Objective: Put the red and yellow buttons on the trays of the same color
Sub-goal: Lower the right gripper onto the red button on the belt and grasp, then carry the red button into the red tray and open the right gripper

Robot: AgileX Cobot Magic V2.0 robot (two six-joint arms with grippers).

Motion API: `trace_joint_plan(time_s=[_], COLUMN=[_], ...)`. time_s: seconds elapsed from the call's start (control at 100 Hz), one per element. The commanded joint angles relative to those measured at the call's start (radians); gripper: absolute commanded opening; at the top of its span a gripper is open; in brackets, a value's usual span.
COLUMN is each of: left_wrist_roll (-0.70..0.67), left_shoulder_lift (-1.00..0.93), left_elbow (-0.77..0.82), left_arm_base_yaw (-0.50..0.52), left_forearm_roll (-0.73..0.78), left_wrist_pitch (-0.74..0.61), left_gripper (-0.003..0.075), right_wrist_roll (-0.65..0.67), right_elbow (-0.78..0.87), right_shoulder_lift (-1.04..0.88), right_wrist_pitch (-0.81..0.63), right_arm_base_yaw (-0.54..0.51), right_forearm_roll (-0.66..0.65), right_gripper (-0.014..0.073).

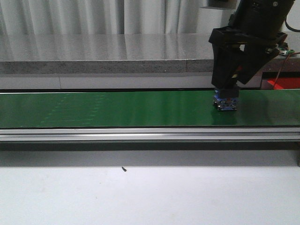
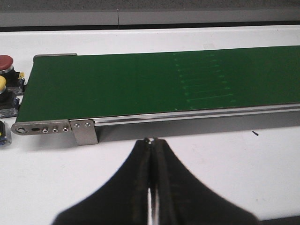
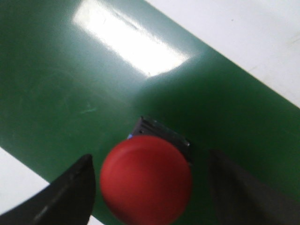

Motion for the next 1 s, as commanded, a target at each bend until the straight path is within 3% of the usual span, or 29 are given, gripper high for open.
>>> trace_joint_plan(time_s=[0.0,0.07,0.24,0.31,0.56,0.99], left_wrist_roll=[0.0,0.0,0.0,0.0,0.0,0.0], left_shoulder_lift=[0.011,0.011,0.011,0.011,0.011,0.011], left_elbow=[-0.024,-0.024,-0.024,-0.024,-0.024,-0.024], left_arm_base_yaw=[-0.002,-0.002,-0.002,-0.002,-0.002,-0.002], left_forearm_roll=[-0.011,-0.011,-0.011,-0.011,-0.011,-0.011], left_wrist_pitch=[-0.067,-0.067,-0.067,-0.067,-0.067,-0.067], left_gripper=[-0.002,-0.002,-0.002,-0.002,-0.002,-0.002], right_wrist_roll=[-0.013,-0.013,-0.013,-0.013,-0.007,0.043], right_elbow=[-0.033,-0.033,-0.033,-0.033,-0.042,-0.063], right_shoulder_lift=[-0.048,-0.048,-0.048,-0.049,-0.082,-0.066], right_wrist_pitch=[-0.04,-0.041,-0.049,-0.058,-0.083,-0.153], right_arm_base_yaw=[-0.001,-0.001,-0.002,-0.002,-0.061,-0.357], right_forearm_roll=[0.018,0.018,0.018,0.014,0.011,0.029], right_gripper=[0.0503,0.0447,0.0173,0.0122,0.012,0.012])
